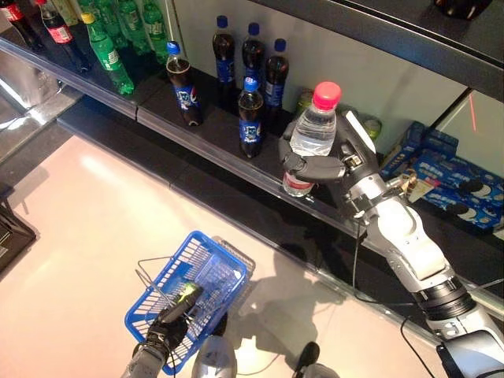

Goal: Pick up the drink and place into the basket.

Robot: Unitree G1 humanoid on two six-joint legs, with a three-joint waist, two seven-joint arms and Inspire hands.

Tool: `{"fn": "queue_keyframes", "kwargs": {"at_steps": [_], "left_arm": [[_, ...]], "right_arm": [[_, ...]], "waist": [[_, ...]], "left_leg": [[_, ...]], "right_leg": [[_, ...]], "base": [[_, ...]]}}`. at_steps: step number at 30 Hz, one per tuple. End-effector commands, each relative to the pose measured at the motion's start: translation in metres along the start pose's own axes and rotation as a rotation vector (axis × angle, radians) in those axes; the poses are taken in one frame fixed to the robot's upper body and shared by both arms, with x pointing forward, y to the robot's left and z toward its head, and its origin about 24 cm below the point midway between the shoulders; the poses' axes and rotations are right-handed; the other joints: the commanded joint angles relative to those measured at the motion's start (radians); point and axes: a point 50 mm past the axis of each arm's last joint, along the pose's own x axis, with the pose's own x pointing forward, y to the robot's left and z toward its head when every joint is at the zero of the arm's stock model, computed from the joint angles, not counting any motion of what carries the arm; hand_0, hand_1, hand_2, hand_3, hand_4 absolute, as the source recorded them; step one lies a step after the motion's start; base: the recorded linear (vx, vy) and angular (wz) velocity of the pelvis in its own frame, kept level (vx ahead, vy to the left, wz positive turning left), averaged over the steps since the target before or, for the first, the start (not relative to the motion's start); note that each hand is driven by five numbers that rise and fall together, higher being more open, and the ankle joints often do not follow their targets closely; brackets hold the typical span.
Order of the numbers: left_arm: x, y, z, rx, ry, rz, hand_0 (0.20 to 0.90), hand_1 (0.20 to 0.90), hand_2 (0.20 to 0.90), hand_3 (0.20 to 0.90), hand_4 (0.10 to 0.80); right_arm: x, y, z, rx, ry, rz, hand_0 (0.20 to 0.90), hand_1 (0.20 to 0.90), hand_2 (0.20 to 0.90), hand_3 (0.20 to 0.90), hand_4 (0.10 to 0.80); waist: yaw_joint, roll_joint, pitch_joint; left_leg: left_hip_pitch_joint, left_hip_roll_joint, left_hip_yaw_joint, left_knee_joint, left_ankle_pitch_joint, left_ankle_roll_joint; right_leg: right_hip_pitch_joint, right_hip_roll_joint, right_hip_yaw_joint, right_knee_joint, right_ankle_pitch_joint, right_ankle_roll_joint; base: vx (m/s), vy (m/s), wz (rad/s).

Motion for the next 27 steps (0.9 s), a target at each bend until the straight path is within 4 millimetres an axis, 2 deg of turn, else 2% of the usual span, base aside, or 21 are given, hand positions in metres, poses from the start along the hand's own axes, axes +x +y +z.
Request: {"fn": "queue_keyframes", "kwargs": {"at_steps": [1, 6, 11, 12, 13, 14, 17, 19, 20, 22, 27], "left_arm": [[0.005, -0.036, 0.028, 0.014, -0.15, -0.271, 0.3, 0.3, 0.3, 0.2, 0.1], [0.003, -0.069, 0.033, 0.019, -0.191, -0.497, 0.3, 0.3, 0.3, 0.2, 0.1], [-0.001, -0.085, 0.036, 0.034, -0.2, -0.6, 0.3, 0.3, 0.3, 0.2, 0.1], [-0.005, -0.101, 0.039, 0.045, -0.202, -0.688, 0.3, 0.3, 0.3, 0.2, 0.1], [-0.005, -0.104, 0.039, 0.045, -0.199, -0.699, 0.3, 0.3, 0.3, 0.2, 0.1], [-0.008, -0.117, 0.041, 0.039, -0.2, -0.75, 0.3, 0.3, 0.3, 0.2, 0.1], [-0.011, -0.128, 0.043, 0.034, -0.198, -0.805, 0.3, 0.3, 0.3, 0.2, 0.1], [-0.019, -0.148, 0.045, 0.048, -0.189, -0.893, 0.3, 0.3, 0.3, 0.2, 0.1], [-0.019, -0.15, 0.045, 0.052, -0.188, -0.901, 0.3, 0.3, 0.3, 0.2, 0.1], [-0.03, -0.172, 0.047, 0.084, -0.177, -1.006, 0.3, 0.3, 0.3, 0.2, 0.1], [-0.045, -0.197, 0.048, 0.122, -0.168, -1.13, 0.3, 0.3, 0.3, 0.2, 0.1]], "right_arm": [[0.01, 0.01, 0.029, 0.034, -0.215, 0.027, 0.3, 0.3, 0.3, 0.2, 0.1], [0.012, 0.019, 0.021, 0.049, -0.184, 0.016, 0.3, 0.3, 0.3, 0.2, 0.1], [0.011, 0.019, 0.018, 0.056, -0.167, 0.012, 0.3, 0.3, 0.3, 0.2, 0.1], [0.01, 0.023, 0.013, 0.058, -0.149, 0.015, 0.3, 0.3, 0.3, 0.2, 0.1], [0.01, 0.023, 0.012, 0.058, -0.146, 0.015, 0.3, 0.3, 0.3, 0.2, 0.1], [0.01, 0.026, 0.009, 0.055, -0.135, 0.015, 0.3, 0.3, 0.3, 0.2, 0.1], [0.009, 0.028, 0.007, 0.055, -0.122, 0.015, 0.3, 0.3, 0.3, 0.2, 0.1], [0.008, 0.028, 0.002, 0.056, -0.107, 0.004, 0.3, 0.3, 0.3, 0.2, 0.1], [0.008, 0.028, 0.002, 0.056, -0.106, 0.003, 0.3, 0.3, 0.3, 0.2, 0.1], [0.006, 0.031, -0.003, 0.037, -0.092, 0.003, 0.3, 0.3, 0.3, 0.2, 0.1], [0.005, 0.035, -0.009, 0.023, -0.073, 0.008, 0.3, 0.3, 0.3, 0.2, 0.1]], "waist": [[0.029, 0.007, -0.241], [0.068, -0.001, -0.237], [0.083, -0.006, -0.235], [0.096, -0.009, -0.234], [0.097, -0.01, -0.234], [0.104, -0.012, -0.234], [0.11, -0.014, -0.235], [0.121, -0.017, -0.236], [0.122, -0.018, -0.236], [0.132, -0.021, -0.235], [0.144, -0.022, -0.236]], "left_leg": [[0.016, 0.046, 0.049, -0.004, -0.066, -0.005], [0.002, 0.046, 0.023, -0.004, -0.054, -0.005], [-0.004, 0.04, 0.005, -0.004, -0.052, -0.003], [-0.006, 0.037, -0.008, -0.004, -0.05, -0.002], [-0.006, 0.037, -0.011, -0.004, -0.049, -0.002], [-0.005, 0.035, -0.017, -0.004, -0.048, -0.001], [-0.005, 0.034, -0.023, -0.004, -0.048, -0.001], [-0.007, 0.032, -0.032, -0.004, -0.048, 0.0], [-0.007, 0.031, -0.033, -0.004, -0.048, 0.0], [-0.007, 0.029, -0.043, -0.004, -0.046, 0.001], [-0.009, 0.027, -0.053, -0.004, -0.045, 0.0]], "right_leg": [[0.014, -0.041, -0.02, 0.014, -0.028, 0.035], [0.032, -0.031, -0.05, 0.02, -0.036, 0.029], [0.04, -0.027, -0.058, 0.023, -0.041, 0.028], [0.045, -0.026, -0.065, 0.026, -0.042, 0.027], [0.046, -0.026, -0.066, 0.026, -0.042, 0.027], [0.05, -0.026, -0.071, 0.027, -0.042, 0.028], [0.054, -0.026, -0.075, 0.027, -0.043, 0.028], [0.059, -0.025, -0.085, 0.027, -0.041, 0.028], [0.06, -0.025, -0.086, 0.027, -0.041, 0.028], [0.065, -0.024, -0.096, 0.025, -0.037, 0.029], [0.067, -0.024, -0.106, 0.025, -0.035, 0.03]], "base": [[0.005, -0.014, 0.11], [0.001, -0.007, 0.28], [0.001, -0.002, 0.15], [0.013, -0.001, 0.24], [0.039, -0.003, 0.23], [0.041, -0.002, 0.11], [0.032, -0.001, 0.18], [0.04, -0.016, 0.18], [0.045, -0.035, 0.11], [0.044, -0.029, 0.18], [0.01, -0.009, 0.05]]}}
